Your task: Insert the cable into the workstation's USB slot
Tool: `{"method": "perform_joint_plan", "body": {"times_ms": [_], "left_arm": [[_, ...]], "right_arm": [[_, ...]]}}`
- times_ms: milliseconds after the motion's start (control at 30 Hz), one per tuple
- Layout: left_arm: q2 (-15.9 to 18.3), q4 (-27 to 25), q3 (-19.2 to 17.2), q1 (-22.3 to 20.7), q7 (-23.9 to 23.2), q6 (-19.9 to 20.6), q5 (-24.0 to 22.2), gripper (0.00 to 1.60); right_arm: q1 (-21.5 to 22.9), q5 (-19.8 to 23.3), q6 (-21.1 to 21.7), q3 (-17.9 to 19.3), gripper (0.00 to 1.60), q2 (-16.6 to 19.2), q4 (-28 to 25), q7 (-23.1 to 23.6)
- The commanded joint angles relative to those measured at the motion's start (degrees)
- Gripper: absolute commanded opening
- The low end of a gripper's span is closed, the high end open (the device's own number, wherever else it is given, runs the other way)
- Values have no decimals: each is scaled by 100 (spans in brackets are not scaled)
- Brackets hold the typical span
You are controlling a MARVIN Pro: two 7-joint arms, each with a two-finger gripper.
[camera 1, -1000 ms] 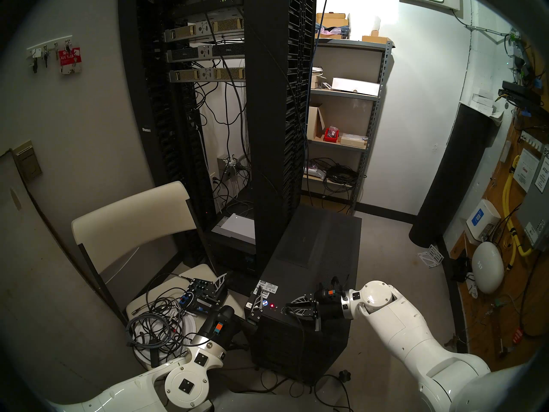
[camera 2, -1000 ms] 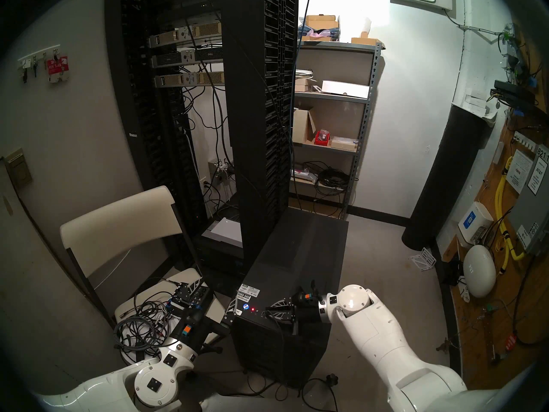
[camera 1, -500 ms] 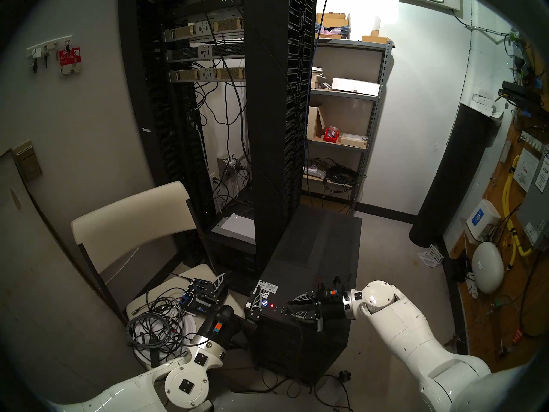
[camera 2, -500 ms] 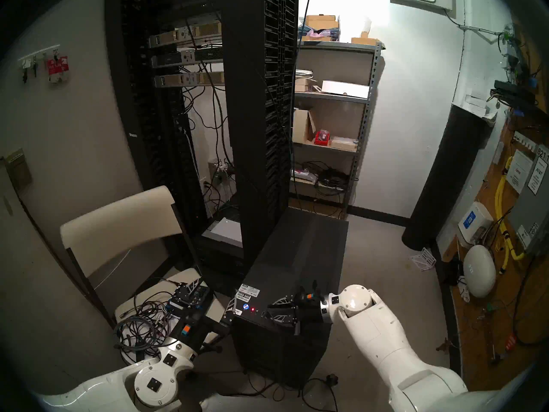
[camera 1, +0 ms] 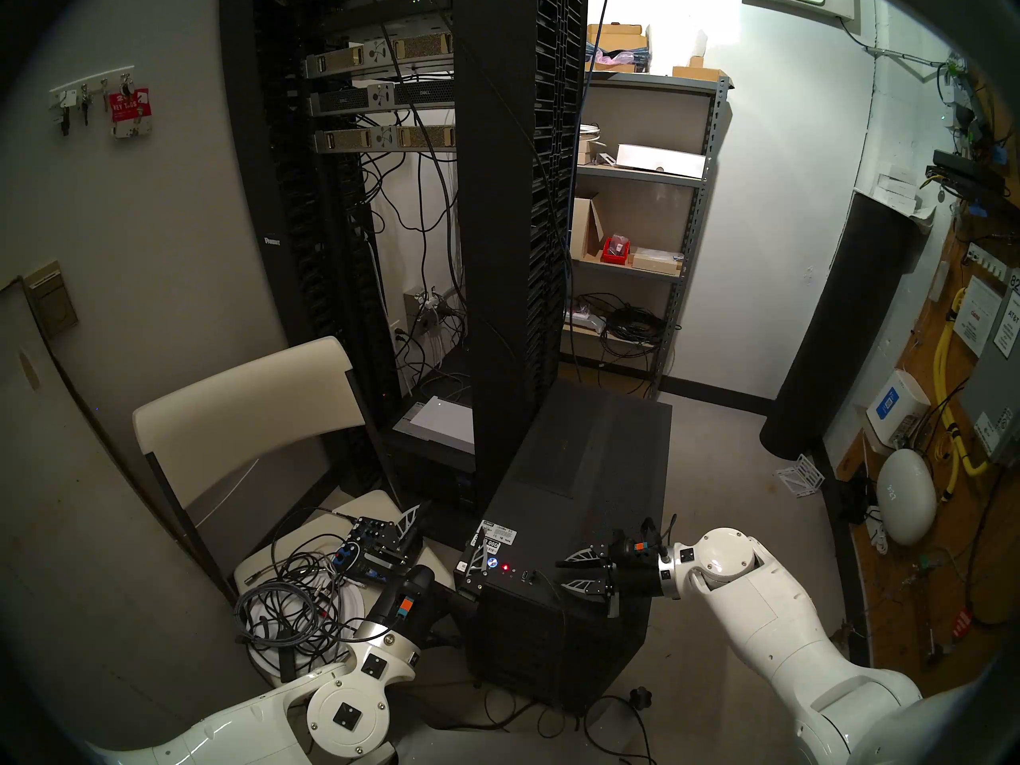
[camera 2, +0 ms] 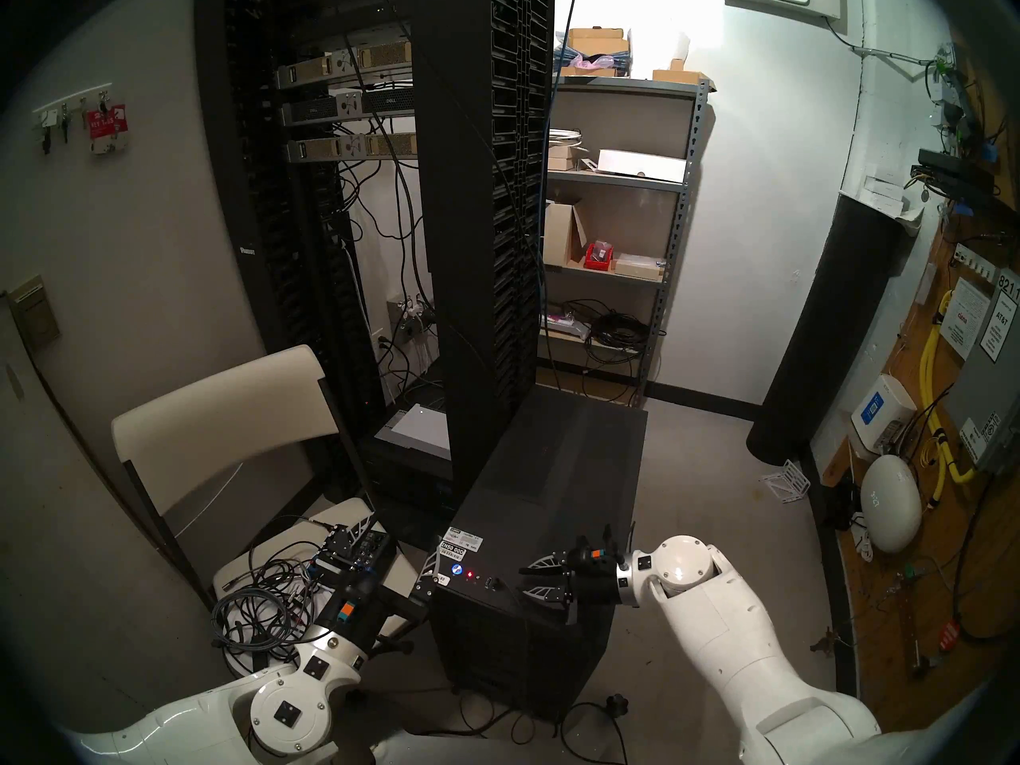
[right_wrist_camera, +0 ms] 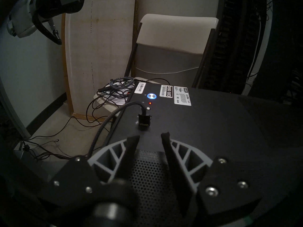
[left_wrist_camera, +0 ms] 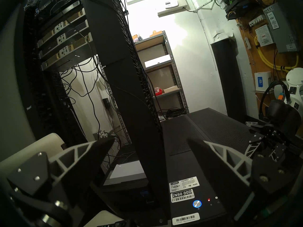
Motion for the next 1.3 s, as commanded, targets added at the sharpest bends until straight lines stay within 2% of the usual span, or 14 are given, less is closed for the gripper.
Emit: {"method": "perform_joint_plan", "body": {"times_ms": [0,133,233,400,667,833,933,1267], "left_arm": [[-18,-151,13,-15,-8,31,17,160],[43,-255,14,-6,-37,99,15,160],[105,-340,14,0,-74,136,24,160],[380,-599,-105,27,-157,307,5,160],[649,-888,-265,143,-218,446,-95,160],[698,-999,-275,208,-229,546,-98,160],[704,-1034,-280,242,-206,583,-97,160],[715,-1073,-269,287,-121,616,-56,160]], "right_arm": [[-52,185,-16,271,84,72,-256,-180],[-399,518,95,676,93,112,-767,-284],[-550,737,93,906,107,105,-975,-302],[-836,1125,113,1293,114,49,-1393,-386],[-1360,1581,178,1766,115,-162,-2022,-605],[-1652,1703,241,1973,114,-318,-2423,-820],[-1805,1700,297,2074,119,-376,-2677,-954],[-2170,1472,732,2194,122,-419,-3347,-1307]]}}
